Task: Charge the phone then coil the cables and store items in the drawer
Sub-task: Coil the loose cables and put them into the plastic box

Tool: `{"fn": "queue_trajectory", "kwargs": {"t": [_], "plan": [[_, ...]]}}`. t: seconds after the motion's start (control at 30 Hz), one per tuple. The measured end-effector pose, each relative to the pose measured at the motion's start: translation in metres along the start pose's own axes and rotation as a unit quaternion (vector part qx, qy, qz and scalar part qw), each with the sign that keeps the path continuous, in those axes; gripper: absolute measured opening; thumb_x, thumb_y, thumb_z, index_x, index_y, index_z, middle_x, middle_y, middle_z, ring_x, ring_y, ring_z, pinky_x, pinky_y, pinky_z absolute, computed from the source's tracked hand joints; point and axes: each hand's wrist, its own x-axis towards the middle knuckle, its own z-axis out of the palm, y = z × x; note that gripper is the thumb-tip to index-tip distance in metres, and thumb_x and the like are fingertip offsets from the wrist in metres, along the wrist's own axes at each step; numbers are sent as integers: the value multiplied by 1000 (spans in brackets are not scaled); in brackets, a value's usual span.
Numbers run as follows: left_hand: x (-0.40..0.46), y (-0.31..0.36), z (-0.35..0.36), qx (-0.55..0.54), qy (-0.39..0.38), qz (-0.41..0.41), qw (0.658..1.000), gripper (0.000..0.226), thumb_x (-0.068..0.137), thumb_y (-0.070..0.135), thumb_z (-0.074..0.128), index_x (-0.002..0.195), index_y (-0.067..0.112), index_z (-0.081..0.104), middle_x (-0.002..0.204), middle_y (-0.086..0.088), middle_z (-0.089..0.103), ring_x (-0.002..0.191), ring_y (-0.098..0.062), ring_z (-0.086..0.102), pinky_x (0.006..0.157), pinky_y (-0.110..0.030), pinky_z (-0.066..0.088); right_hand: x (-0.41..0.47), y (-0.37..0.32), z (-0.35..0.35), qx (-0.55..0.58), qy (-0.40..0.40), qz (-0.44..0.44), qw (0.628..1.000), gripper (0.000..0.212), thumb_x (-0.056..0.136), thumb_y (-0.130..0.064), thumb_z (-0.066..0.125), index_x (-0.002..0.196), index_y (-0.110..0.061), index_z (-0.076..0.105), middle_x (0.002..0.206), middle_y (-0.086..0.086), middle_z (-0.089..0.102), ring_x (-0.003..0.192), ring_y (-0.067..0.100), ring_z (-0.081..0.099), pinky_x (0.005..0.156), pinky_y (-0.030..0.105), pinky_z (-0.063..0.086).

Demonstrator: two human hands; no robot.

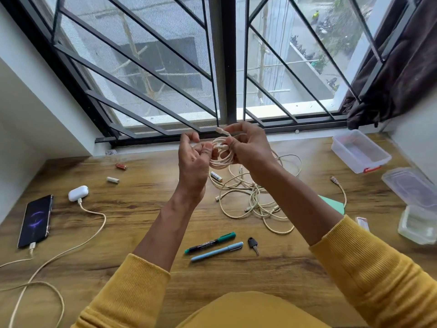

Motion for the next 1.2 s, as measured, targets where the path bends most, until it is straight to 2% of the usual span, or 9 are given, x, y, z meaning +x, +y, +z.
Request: {"fn": "queue_trajectory", "kwargs": {"t": [0.13, 0.37, 0.43, 0.53, 0.73, 0.83, 0.93, 1.07, 1.2], "plan": [[-1, -2, -2, -18, -6, -1, 1000, 30, 108, -8, 44, 99, 20, 39, 85, -10, 60, 72, -13, 62, 66, -21, 54, 1, 0, -1, 32, -11, 17, 999, 15, 103, -2, 62, 116, -8, 66, 104, 22, 75, 91, 36, 78, 79, 56, 63], [1, -9, -2, -106, -5, -66, 992, 25, 110, -4, 43, 99, 19, 47, 82, -8, 66, 78, -22, 64, 78, -34, 58, 4, 2, -6, 177, -62, 99, 977, 18, 105, 2, 56, 120, -1, 64, 82, 12, 69, 64, 20, 72, 59, 31, 61], [0, -8, -3, -144, -11, -90, 985, 24, 110, -3, 42, 106, 19, 50, 81, -6, 68, 78, -21, 68, 83, -38, 59, 5, 5, -8, 233, -83, 126, 961, 17, 106, 2, 54, 117, -3, 65, 83, 14, 72, 67, 21, 74, 61, 31, 62], [-3, -6, 0, -191, -11, -119, 974, 24, 110, -2, 41, 116, 17, 54, 81, -3, 67, 71, -10, 69, 76, -31, 63, 5, 10, -10, 283, -90, 149, 943, 18, 106, 2, 52, 116, -4, 66, 88, 15, 72, 70, 21, 74, 62, 31, 62], [-1, -10, 2, -222, -4, -143, 964, 21, 108, 6, 54, 128, 8, 58, 99, -11, 71, 83, -16, 70, 86, -34, 63, 3, 16, -8, 226, -52, 102, 967, 20, 103, 1, 61, 122, 0, 65, 97, 20, 74, 75, 24, 76, 64, 33, 63], [1, -9, 0, -145, -2, -124, 982, 30, 99, 2, 68, 127, 8, 60, 111, -16, 75, 96, -25, 75, 90, -36, 63, -1, 15, -10, 170, -45, 54, 983, 27, 99, 2, 67, 126, 2, 64, 96, 18, 74, 76, 24, 76, 64, 32, 62], [4, -14, -3, 27, 47, -42, 998, 25, 93, 5, 78, 117, 10, 71, 105, -13, 79, 91, -25, 77, 86, -43, 65, -3, 16, -10, 116, -56, 11, 992, 27, 98, 1, 69, 125, 1, 67, 100, 21, 73, 76, 22, 76, 66, 31, 61], [6, -20, -6, 188, 75, 49, 978, 17, 93, 21, 82, 110, 20, 78, 97, 0, 80, 86, -19, 77, 80, -47, 66, -4, 15, -6, 94, -49, -13, 994, 23, 99, -5, 70, 120, 1, 71, 96, 23, 73, 74, 25, 71, 68, 35, 62], [5, -20, -3, 245, 124, 90, 957, 12, 100, 27, 74, 109, 20, 77, 93, 3, 80, 83, -9, 78, 76, -43, 66, -2, 13, 0, 79, -43, -18, 996, 20, 99, -6, 70, 118, 1, 73, 102, 30, 73, 78, 31, 70, 73, 42, 63]]}}
